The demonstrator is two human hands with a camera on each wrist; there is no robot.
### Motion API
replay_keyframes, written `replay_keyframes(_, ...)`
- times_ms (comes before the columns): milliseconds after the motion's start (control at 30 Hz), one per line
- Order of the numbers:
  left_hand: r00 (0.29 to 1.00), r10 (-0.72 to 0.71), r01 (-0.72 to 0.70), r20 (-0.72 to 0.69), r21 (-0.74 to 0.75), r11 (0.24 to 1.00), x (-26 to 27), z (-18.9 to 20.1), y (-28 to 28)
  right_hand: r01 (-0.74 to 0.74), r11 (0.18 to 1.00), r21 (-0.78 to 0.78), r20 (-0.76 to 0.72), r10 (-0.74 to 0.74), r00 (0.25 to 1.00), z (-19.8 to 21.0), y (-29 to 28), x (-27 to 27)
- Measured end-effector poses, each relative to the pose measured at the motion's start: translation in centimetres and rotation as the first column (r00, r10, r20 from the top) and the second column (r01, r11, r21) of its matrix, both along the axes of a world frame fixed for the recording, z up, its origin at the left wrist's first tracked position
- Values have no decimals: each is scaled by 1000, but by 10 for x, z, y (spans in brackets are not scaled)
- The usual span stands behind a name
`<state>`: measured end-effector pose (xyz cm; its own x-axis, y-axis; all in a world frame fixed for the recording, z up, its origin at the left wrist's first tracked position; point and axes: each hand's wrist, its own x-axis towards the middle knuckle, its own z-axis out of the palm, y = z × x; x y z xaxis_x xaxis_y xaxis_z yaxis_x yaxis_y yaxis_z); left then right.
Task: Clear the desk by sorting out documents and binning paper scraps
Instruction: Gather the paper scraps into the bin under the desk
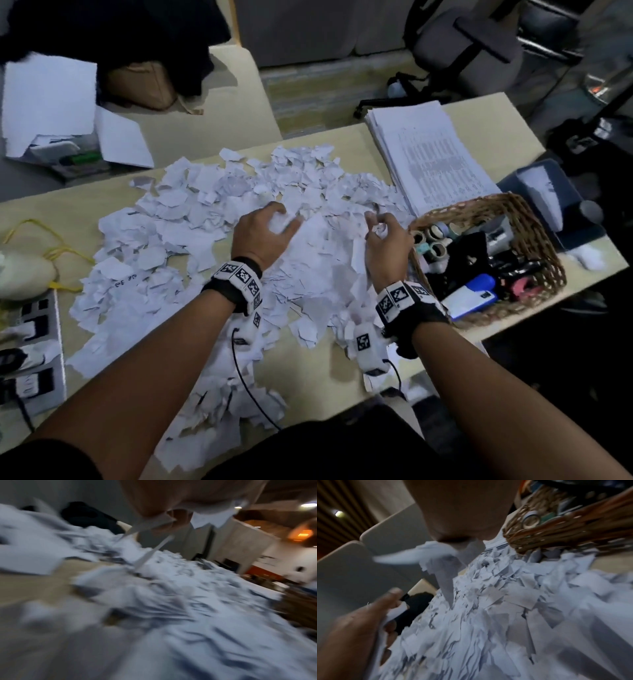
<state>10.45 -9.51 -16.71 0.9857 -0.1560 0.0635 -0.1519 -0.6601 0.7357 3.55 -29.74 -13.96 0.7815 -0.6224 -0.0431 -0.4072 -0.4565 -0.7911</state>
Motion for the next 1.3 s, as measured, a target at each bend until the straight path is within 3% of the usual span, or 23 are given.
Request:
replay_keyframes(100,993,-104,103,-53,-24,994,-15,12,-50,173,981,91,4,-175,985,5,-20,-20)
replay_keyframes(267,943,-331,315,-47,-205,927,-60,41,-152,333,909,249,174,-380,908,4,-87,-69)
replay_keyframes(367,888,-453,407,-77,-325,854,-98,54,-222,403,784,472,216,-546,809,8,-142,-108)
replay_keyframes(467,798,-587,498,-135,-400,769,-143,57,-290,417,599,684,201,-704,681,15,-196,-149)
replay_keyframes(633,673,-681,529,-289,-456,716,-226,43,-386,506,443,740,139,-837,529,-4,-277,-234)
replay_keyframes(800,535,-632,554,-561,-332,764,-293,-24,-455,700,369,611,5,-886,463,-82,-335,-310)
replay_keyframes(933,446,-390,470,-806,-159,868,-311,-120,-490,866,362,344,-214,-868,448,-185,-359,-344)
replay_keyframes(1067,396,-180,377,-900,-19,926,-301,-226,-505,904,405,135,-524,-745,412,-270,-373,-358)
replay_keyframes(1133,363,-126,365,-923,16,931,-297,-279,-508,875,442,198,-626,-630,460,-309,-374,-366)
replay_keyframes(1200,263,-112,362,-958,-10,932,-294,-331,-508,854,343,391,-642,-563,520,-336,-371,-373)
replay_keyframes(1233,220,-128,393,-967,-32,919,-293,-333,-511,838,285,466,-643,-541,542,-343,-369,-375)
replay_keyframes(1300,203,-122,437,-972,-21,899,-289,-315,-517,798,301,522,-638,-483,599,-348,-366,-378)
